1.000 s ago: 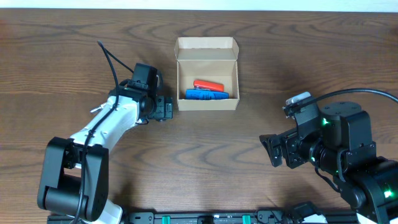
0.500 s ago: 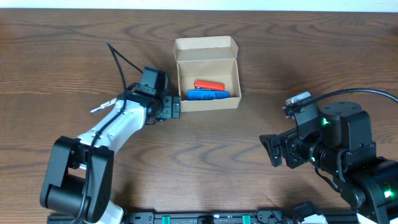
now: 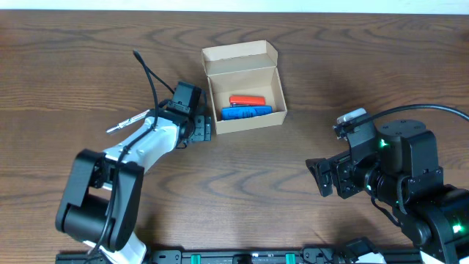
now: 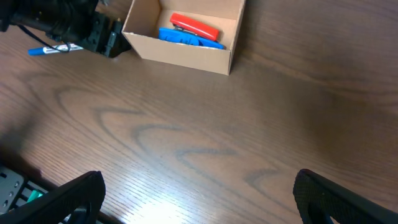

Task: Pack container
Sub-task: 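Lower the left gripper onto the black correction-tape dispenser and grasp it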

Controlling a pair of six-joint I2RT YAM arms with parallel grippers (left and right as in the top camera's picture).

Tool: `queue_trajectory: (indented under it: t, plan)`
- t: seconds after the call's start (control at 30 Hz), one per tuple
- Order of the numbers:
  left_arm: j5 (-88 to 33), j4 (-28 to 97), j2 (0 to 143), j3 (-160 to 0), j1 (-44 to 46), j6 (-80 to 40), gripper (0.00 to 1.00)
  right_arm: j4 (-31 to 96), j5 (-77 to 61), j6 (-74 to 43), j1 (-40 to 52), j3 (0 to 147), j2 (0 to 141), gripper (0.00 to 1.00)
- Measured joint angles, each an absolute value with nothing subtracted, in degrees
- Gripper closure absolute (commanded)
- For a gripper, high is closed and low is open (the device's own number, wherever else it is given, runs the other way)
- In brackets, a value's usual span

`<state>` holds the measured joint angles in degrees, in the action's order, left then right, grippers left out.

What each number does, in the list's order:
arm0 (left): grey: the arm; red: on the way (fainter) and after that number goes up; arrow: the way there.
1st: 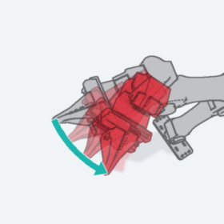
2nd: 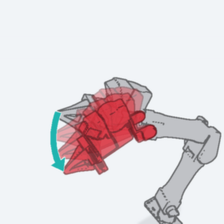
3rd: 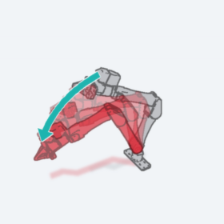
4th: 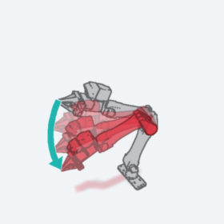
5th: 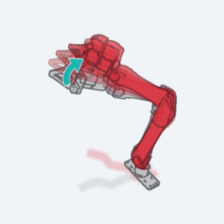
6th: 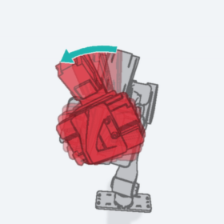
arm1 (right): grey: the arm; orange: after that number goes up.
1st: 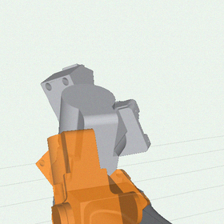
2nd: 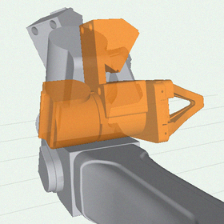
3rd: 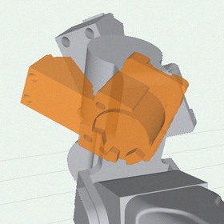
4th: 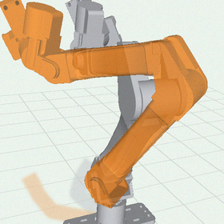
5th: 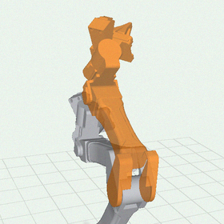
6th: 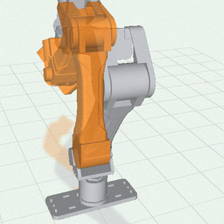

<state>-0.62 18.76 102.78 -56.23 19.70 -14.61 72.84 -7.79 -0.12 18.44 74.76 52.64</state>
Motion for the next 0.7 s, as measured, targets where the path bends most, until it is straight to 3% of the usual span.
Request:
queue_trajectory:
  t: [0.2,0.7]
  plan:
    - [-0.4,17.7,103.6,-56.2,19.5,-14.9,0.43,72.8,-7.8,-0.1,18.4,74.8,52.6,0.01]
    - [-0.3,17.7,103.7,-56.2,18.2,-14.9,0.45,72.8,-7.8,-0.1,18.4,74.8,52.6,0.01]
